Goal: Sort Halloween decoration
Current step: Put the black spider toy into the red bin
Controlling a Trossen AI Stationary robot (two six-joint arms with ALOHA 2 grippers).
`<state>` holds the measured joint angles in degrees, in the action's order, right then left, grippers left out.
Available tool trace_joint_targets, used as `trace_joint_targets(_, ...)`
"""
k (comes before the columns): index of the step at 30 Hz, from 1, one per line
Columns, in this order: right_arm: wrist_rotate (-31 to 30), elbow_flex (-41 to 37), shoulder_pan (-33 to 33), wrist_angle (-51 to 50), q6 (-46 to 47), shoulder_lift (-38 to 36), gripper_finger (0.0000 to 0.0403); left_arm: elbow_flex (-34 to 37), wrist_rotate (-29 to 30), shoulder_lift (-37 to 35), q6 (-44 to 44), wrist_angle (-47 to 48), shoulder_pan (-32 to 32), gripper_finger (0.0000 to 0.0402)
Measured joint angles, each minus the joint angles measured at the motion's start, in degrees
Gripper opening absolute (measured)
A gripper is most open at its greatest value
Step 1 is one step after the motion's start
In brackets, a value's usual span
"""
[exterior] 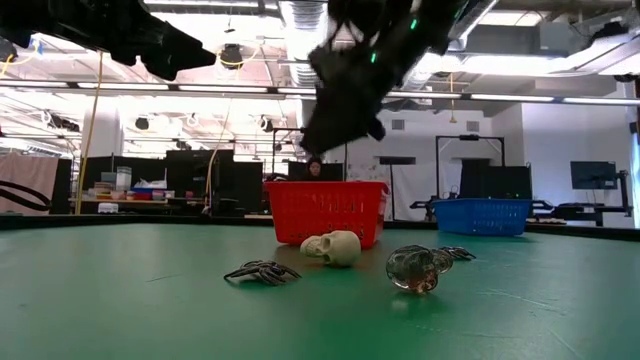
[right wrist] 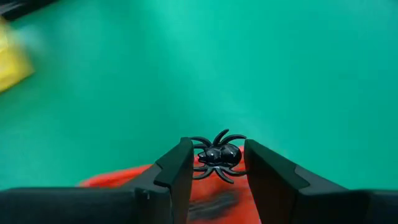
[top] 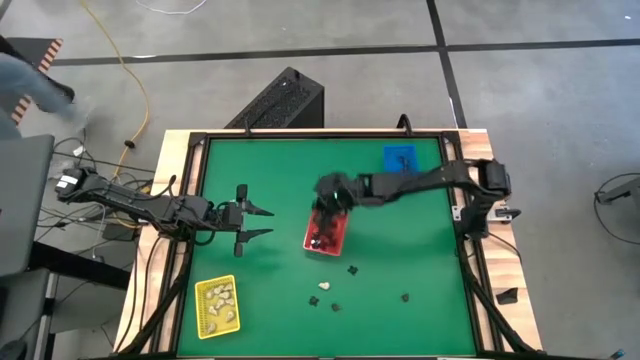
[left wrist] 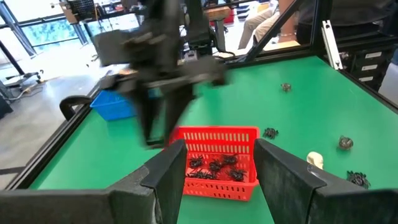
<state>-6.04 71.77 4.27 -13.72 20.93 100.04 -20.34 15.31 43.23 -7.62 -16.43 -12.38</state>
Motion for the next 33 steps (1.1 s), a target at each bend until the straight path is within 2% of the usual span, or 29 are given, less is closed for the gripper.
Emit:
trace_joint_targets(4, -1.24, 0.0, -7.1, 0.42, 0.98, -0.66, 0.0169, 0.0, 0.0, 0.0, 0.12, -0.02, 0.0, 0.0178)
trace_joint_targets(7, -3.69, 0.0, -9.8, 0.16, 3.05, 0.1, 0.0169, 0.0, 0.0, -0.01, 0.17, -0.09, 0.0, 0.0178)
trace_joint_targets(12, -4.55, 0.0, -10.36, -3.05, 6.23, 0.47, 0.0179, 0.0, 0.01, 0.01, 0.39, -0.27, 0.0, 0.0178)
trace_joint_targets(22, -4.48, 0.02, -9.61, -7.3, 7.63, 0.45, 0.0234, 0.0, 0.0, 0.01, 0.59, -0.6, 0.0, 0.0178)
trace_joint_targets(25, -1.89, 0.02, -9.7, -7.8, 7.73, -0.04, 0.0239, 0.0, 0.0, 0.01, 0.59, -0.61, 0.0, 0.0178)
trace_joint_targets(28, 3.42, 0.02, -10.71, -9.15, 7.74, -1.18, 0.0239, 0.0, 0.0, 0.01, 0.59, -0.61, 0.0, 0.0178)
trace_joint_targets(33, 9.27, 0.04, -16.21, -12.56, 7.75, -1.65, 0.0239, 0.0, -1.22, 0.01, 0.87, -0.63, 0.0, 0.0178)
